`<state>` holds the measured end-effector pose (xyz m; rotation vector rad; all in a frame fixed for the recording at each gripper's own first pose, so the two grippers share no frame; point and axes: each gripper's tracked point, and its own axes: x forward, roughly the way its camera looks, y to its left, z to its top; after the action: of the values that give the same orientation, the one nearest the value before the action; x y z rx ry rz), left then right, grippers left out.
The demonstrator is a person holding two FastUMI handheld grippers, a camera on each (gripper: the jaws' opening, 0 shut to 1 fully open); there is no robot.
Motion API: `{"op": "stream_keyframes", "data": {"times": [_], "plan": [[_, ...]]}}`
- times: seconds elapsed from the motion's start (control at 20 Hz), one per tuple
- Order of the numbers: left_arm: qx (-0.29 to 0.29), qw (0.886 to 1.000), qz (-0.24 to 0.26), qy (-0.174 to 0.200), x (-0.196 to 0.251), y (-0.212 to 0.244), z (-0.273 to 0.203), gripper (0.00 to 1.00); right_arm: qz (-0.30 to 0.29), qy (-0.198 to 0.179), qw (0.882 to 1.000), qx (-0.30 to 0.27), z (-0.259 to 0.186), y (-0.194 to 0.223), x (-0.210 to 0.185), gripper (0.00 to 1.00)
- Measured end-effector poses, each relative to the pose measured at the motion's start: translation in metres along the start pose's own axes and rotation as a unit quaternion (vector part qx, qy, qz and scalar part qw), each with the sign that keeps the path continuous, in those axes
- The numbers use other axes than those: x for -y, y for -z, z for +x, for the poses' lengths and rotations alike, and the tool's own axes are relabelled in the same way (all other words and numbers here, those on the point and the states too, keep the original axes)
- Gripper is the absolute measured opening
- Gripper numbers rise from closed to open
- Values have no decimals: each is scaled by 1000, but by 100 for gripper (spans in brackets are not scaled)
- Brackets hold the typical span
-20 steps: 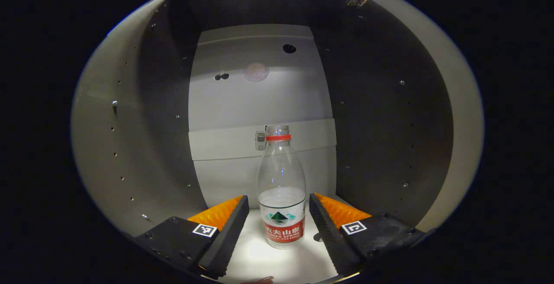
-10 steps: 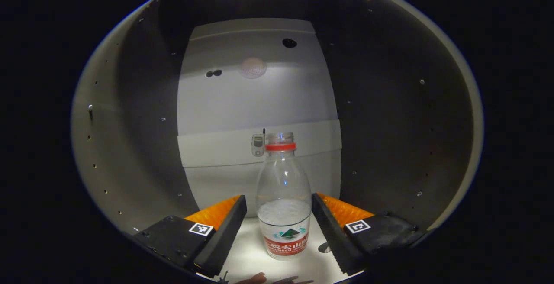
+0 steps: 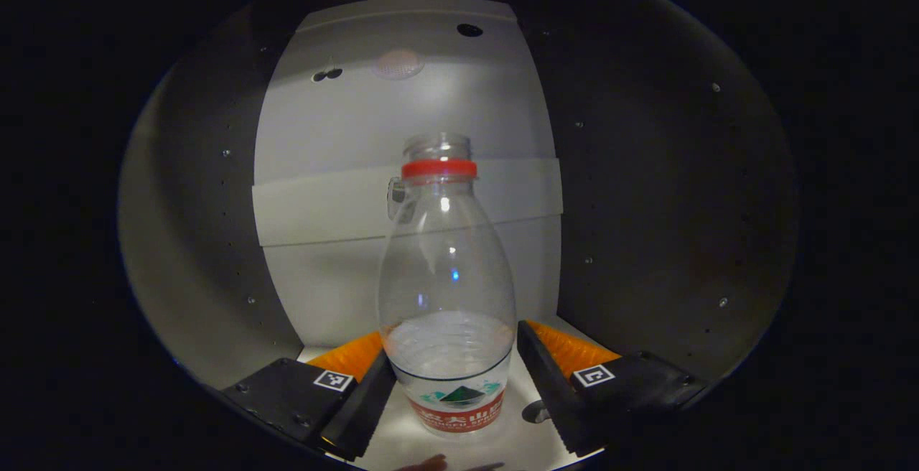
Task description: Open the cabinet door with the right hand, grasp the bottle in the cabinet with the left hand and place it on the coaster, then close the cabinet door with the right hand.
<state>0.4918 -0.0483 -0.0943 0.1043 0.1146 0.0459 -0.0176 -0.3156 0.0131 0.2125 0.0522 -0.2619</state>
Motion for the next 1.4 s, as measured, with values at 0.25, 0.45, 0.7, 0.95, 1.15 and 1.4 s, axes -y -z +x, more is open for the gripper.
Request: {"op": "stream_keyframes", "data": {"times": [0.25,0.45,0.7,0.95,1.15,1.4], "plan": [[17,1000,-17,4,-1,-13,-10,78,-3,0,1000,-3,-4,0,-3,5],[45,999,-3,9,-4,-34,-46,78,-7,-1,1000,10,-9,-2,-10,5],[62,998,-5,32,-12,-50,-97,78,-26,0,999,21,-33,0,-30,6],[71,996,1,52,-25,-52,-161,78,-39,11,998,44,-77,-1,-58,5],[73,995,-10,72,-40,-47,-223,78,-50,-14,997,57,-116,1,-104,6],[69,994,-3,85,-65,-26,-298,79,-57,-99,991,76,-128,3,-187,0]]}}
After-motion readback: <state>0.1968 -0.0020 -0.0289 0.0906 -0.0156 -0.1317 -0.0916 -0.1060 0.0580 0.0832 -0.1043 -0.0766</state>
